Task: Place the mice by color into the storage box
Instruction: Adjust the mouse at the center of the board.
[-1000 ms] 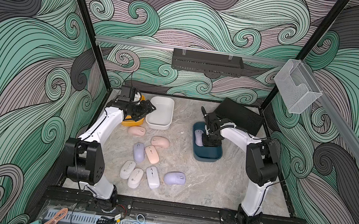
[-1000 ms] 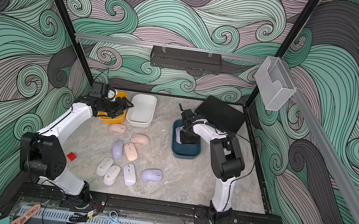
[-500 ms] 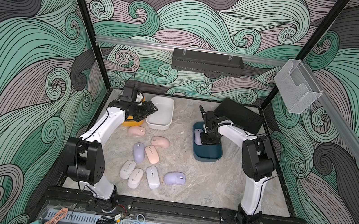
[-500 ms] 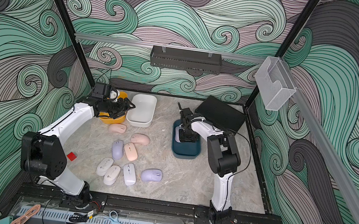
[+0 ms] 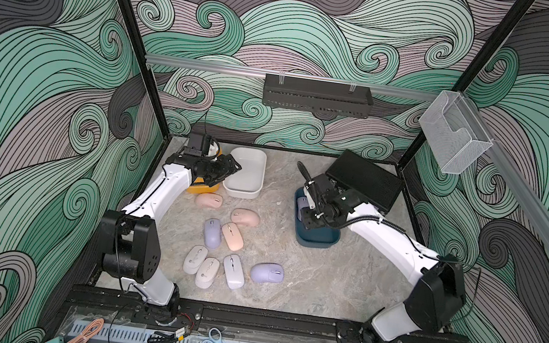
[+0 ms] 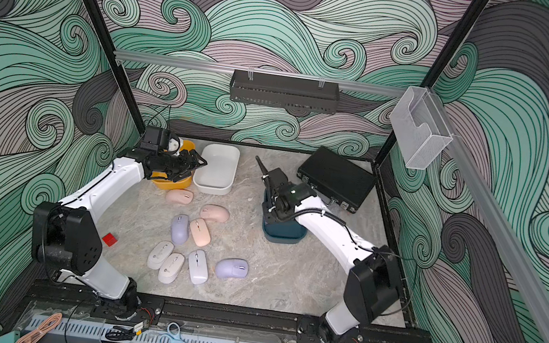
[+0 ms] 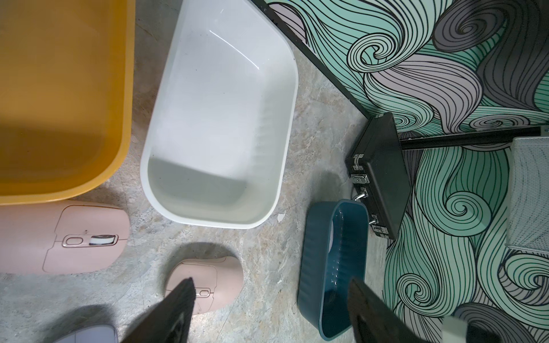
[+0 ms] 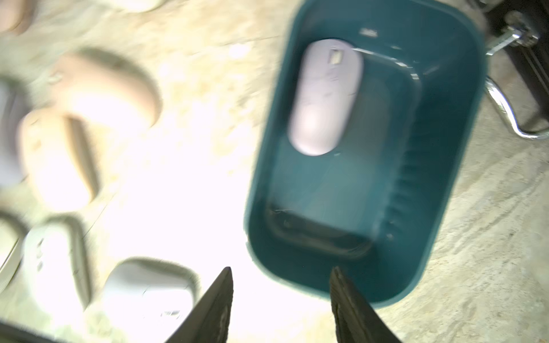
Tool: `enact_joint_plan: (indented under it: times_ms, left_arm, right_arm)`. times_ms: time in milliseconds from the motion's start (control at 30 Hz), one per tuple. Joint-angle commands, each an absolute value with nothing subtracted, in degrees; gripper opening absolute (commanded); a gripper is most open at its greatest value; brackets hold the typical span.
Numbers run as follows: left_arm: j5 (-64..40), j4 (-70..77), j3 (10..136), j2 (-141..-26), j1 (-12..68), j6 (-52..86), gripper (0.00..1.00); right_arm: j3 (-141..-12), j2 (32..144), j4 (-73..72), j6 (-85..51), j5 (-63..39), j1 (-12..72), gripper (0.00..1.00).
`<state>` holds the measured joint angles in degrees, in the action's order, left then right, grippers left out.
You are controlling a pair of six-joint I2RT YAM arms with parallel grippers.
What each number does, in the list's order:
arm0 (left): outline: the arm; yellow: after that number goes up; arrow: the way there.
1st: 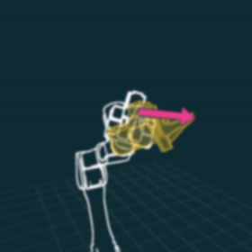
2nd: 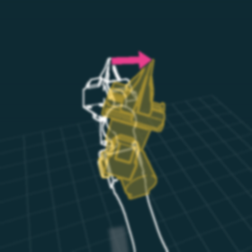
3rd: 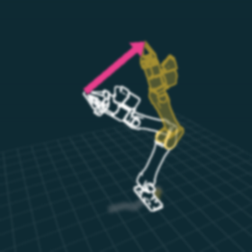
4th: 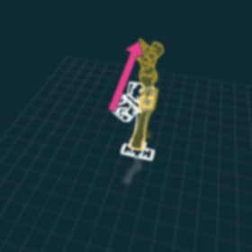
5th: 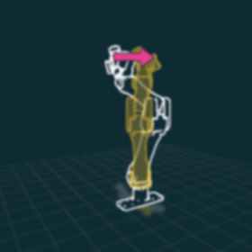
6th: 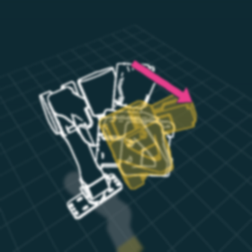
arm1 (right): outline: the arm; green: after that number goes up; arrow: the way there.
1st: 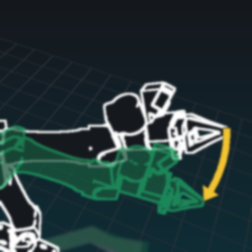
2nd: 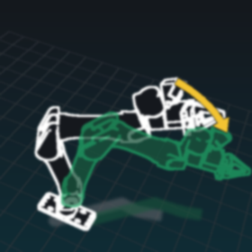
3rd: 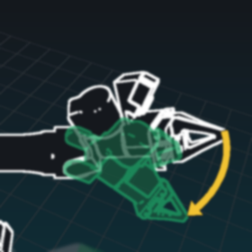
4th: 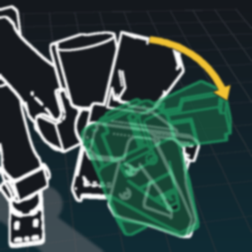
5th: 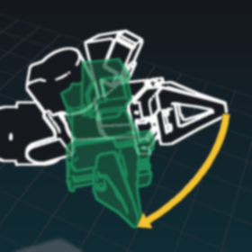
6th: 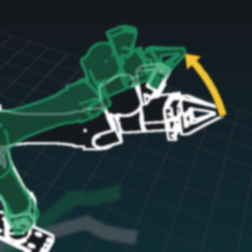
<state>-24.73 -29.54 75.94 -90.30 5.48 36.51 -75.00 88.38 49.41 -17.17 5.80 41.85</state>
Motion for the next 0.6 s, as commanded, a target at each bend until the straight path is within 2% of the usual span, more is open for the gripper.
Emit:
enact_joint_plan:
  times_ms: [0,200,333,567]
  left_arm:
    - [-27.5,-28.1,76.6,-90.3,7.1,36.2,0.80]
    - [-30.1,-29.1,77.8,-94.1,13.2,35.4,0.84]
    - [-30.5,-30.0,78.6,-95.4,13.5,35.6,0.84]
    - [-28.7,-30.9,78.8,-95.0,12.4,35.5,0.84]
  right_arm:
    - [-71.4,85.0,50.4,-19.2,6.1,47.2,0.59]
    - [-64.8,83.8,47.9,-20.3,3.7,57.4,0.64]
    - [-60.3,84.0,43.6,-20.6,2.3,62.9,0.66]
    - [-57.1,90.2,39.0,-20.4,0.1,64.0,0.68]
